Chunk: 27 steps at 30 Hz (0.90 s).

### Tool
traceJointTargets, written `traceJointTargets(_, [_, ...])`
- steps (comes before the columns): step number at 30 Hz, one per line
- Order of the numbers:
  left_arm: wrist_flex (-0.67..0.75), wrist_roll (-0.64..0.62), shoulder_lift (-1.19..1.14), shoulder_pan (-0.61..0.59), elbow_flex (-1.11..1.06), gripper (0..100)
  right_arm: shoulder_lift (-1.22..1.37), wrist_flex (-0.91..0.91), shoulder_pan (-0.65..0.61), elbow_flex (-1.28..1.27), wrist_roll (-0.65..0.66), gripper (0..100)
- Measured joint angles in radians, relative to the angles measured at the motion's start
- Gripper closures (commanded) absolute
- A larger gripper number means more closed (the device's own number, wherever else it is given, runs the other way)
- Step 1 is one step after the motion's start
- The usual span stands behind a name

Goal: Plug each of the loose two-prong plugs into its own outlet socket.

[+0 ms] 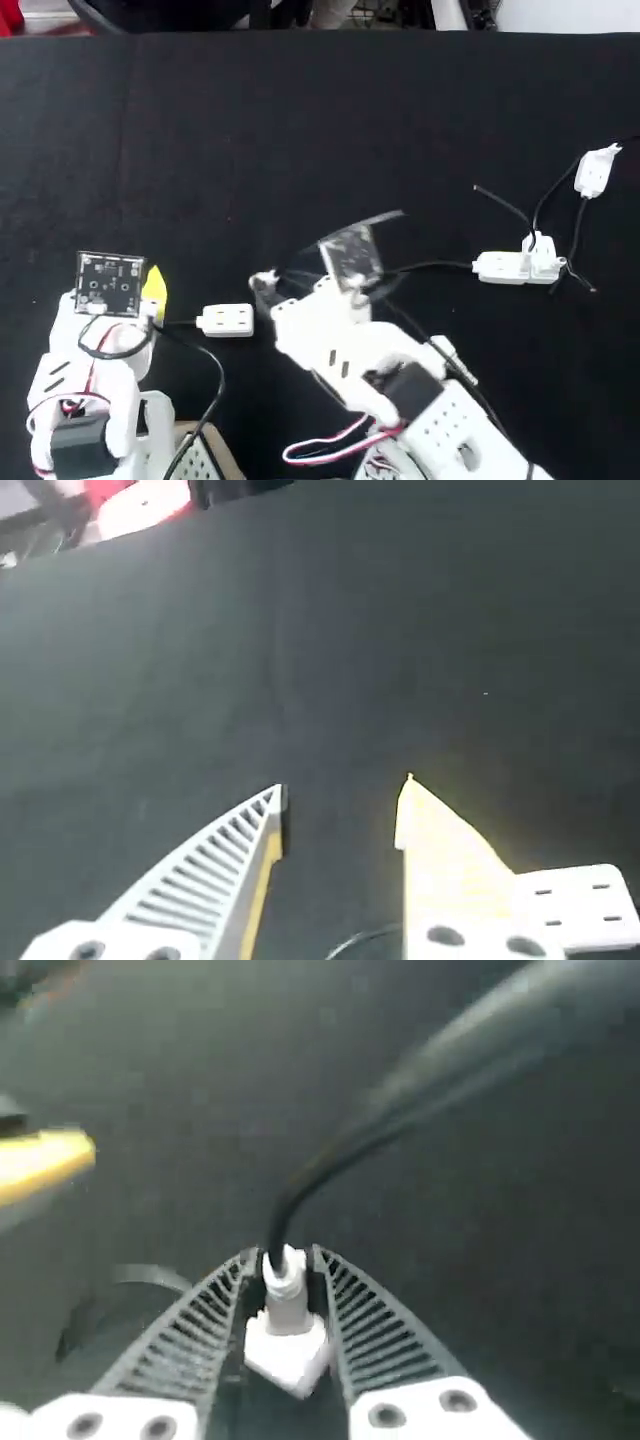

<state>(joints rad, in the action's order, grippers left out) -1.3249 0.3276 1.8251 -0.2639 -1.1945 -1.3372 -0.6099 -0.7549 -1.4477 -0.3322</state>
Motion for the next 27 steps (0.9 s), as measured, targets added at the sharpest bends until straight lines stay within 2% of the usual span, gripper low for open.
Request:
traceJointTargets(5, [0.008,-0.009,0.0,-0.005,-0.041,81,0.196,0.017,-0.046,0.049,-0.055,98.7])
traceJointTargets(14, [0.091,-0.009,0.0,-0.005,-0.12,81,0.342,0.038,-0.143,0.063,-0.061,98.7])
traceJointTargets(20, [0.092,-0.009,0.0,-0.005,-0.121,81,0.437,0.038,-0.15,0.11,-0.061,98.7])
traceJointTargets(27, [0.092,-0.009,0.0,-0.005,-0.121,81,0.669,0.066,-0.15,0.198,-0.061,98.7])
